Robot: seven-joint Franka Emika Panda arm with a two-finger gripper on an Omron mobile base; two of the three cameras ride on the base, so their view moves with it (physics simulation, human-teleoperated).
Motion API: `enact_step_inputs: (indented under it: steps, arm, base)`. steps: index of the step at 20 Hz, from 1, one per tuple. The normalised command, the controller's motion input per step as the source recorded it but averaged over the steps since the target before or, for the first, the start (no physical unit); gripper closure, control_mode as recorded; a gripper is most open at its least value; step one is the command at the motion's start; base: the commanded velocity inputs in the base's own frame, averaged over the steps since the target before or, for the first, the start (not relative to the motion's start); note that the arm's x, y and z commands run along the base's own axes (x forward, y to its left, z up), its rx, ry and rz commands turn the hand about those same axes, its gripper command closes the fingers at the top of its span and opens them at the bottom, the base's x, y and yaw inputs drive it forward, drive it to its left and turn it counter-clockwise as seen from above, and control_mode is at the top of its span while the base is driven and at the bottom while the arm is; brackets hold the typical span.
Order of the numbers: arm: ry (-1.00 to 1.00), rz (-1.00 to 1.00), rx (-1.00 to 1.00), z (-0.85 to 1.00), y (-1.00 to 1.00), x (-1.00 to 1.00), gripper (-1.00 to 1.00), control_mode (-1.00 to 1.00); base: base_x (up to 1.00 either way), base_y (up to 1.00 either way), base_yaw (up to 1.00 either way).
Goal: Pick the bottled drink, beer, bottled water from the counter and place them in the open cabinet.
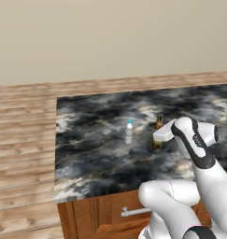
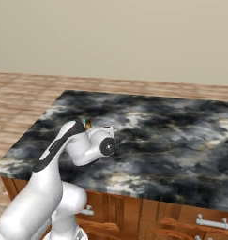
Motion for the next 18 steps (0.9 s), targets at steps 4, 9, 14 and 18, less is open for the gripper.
enact_step_inputs:
  steps: [4, 9, 14, 18]
  arm:
    - [0.03, -0.3, 0.0, 0.63, -0.27, -0.51, 1.0, -1.0]
    - [0.0, -0.32, -0.02, 0.42, -0.13, -0.4, 1.0, -1.0]
    - [-0.01, -0.34, -0.08, 0.52, -0.01, -0.11, 1.0, -1.0]
    - [0.0, -0.28, -0.09, 0.56, -0.14, -0.18, 1.0, -1.0]
  base:
    - [0.0, 0.0, 0.0]
    - [0.0, 0.0, 0.0]
    - [0.0, 0.0, 0.0]
    - [0.0, 0.0, 0.0]
